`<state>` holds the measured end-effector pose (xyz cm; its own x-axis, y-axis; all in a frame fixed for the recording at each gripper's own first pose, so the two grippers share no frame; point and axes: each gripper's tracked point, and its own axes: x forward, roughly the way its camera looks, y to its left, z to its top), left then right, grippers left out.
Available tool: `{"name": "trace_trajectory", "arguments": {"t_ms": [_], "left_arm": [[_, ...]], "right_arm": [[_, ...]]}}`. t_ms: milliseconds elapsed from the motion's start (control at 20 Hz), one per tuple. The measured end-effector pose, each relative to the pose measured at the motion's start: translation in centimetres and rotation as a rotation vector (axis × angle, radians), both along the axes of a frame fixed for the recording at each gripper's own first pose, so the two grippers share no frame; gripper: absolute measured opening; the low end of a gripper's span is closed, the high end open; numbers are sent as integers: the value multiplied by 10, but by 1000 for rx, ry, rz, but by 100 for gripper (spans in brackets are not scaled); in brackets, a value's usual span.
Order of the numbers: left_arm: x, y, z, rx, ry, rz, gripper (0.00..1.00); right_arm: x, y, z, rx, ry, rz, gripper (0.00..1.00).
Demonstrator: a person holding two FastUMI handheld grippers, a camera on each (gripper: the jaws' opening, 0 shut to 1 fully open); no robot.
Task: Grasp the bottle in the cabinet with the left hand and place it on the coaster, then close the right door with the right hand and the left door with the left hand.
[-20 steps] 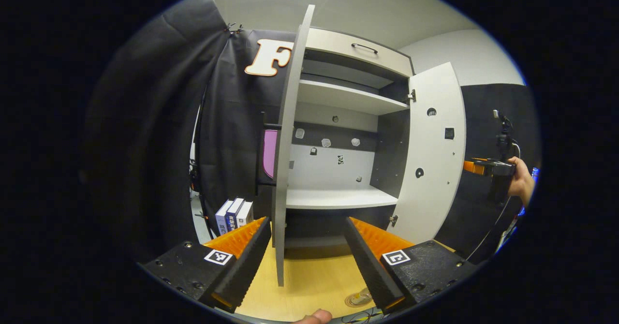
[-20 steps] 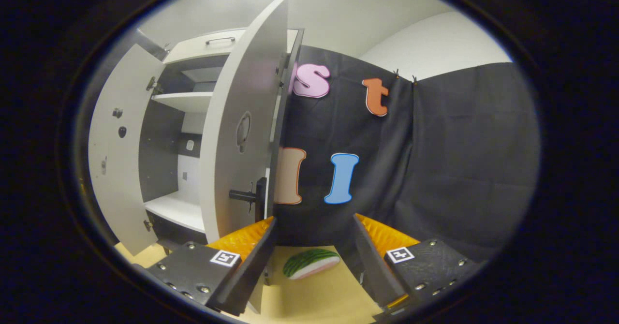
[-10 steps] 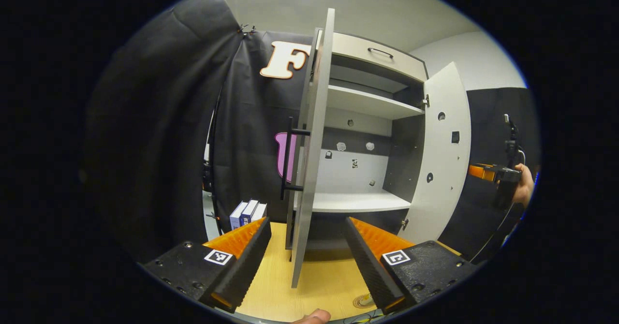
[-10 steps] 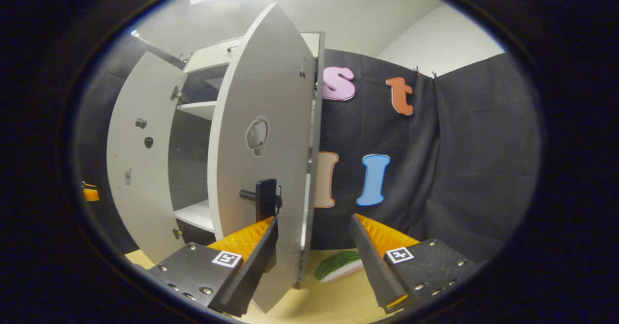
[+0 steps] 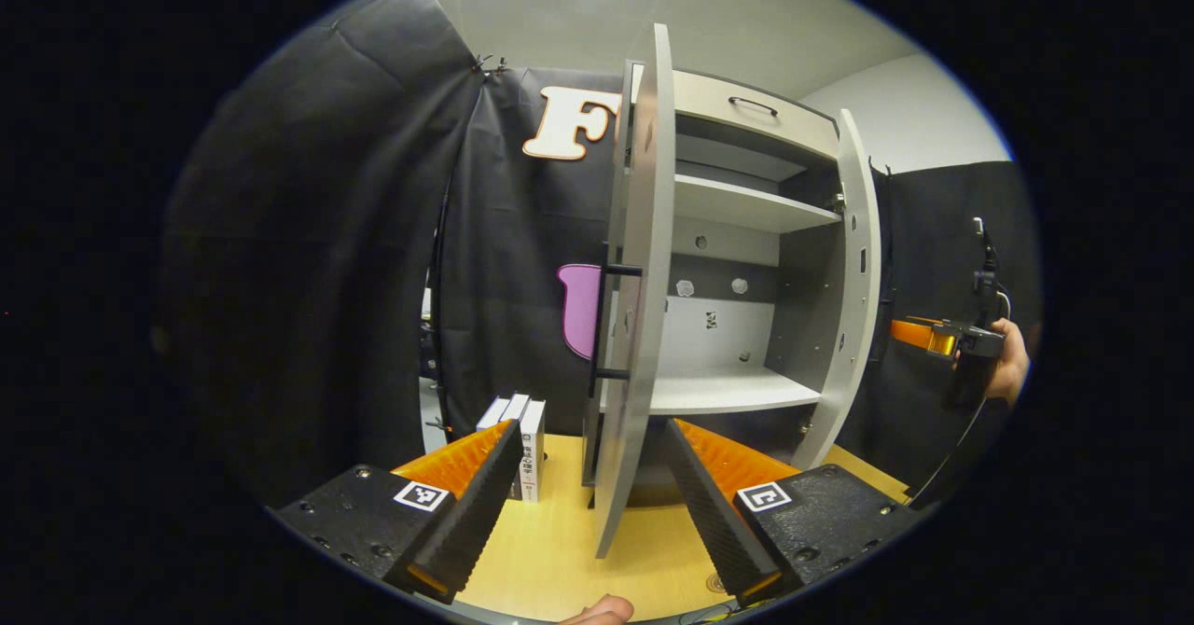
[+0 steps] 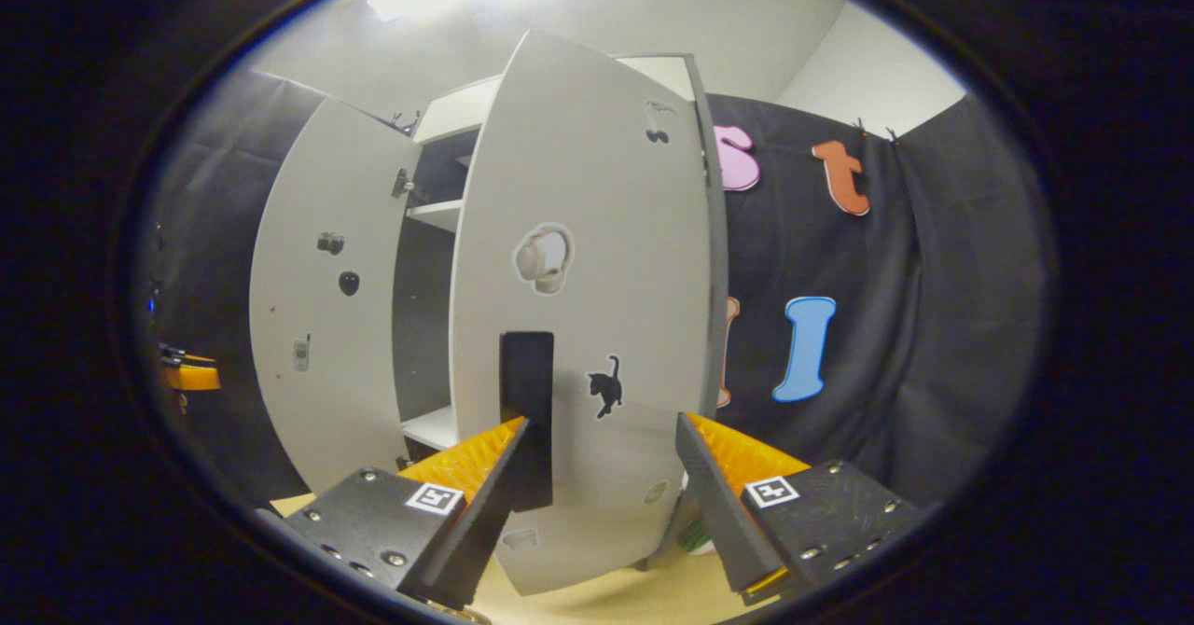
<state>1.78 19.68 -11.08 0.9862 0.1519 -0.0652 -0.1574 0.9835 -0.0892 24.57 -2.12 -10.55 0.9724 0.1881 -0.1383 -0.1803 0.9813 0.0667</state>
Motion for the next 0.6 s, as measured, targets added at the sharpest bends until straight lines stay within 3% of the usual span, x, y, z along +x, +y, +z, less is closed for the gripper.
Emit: {"name": "trace_trajectory", "arguments": {"t_ms": [100, 150, 300, 500, 550, 600], "left_arm": [[-1, 14, 2, 14, -1, 26, 94], [-1, 21, 0, 18, 10, 45, 96], [8, 35, 5, 6, 3, 63, 97], [31, 52, 10, -2, -16, 66, 93], [40, 57, 12, 3, -13, 69, 96], [47, 62, 12, 12, -13, 75, 93]], "right_arm": [[1, 4, -13, -30, 24, -13, 94], [-2, 8, -15, -26, 28, -5, 99], [-20, 19, -12, 39, 21, 33, 90], [-54, 15, -8, 136, 18, 18, 90], [-67, 12, -5, 155, 13, 17, 95], [-77, 8, -3, 166, 10, 12, 95]]}}
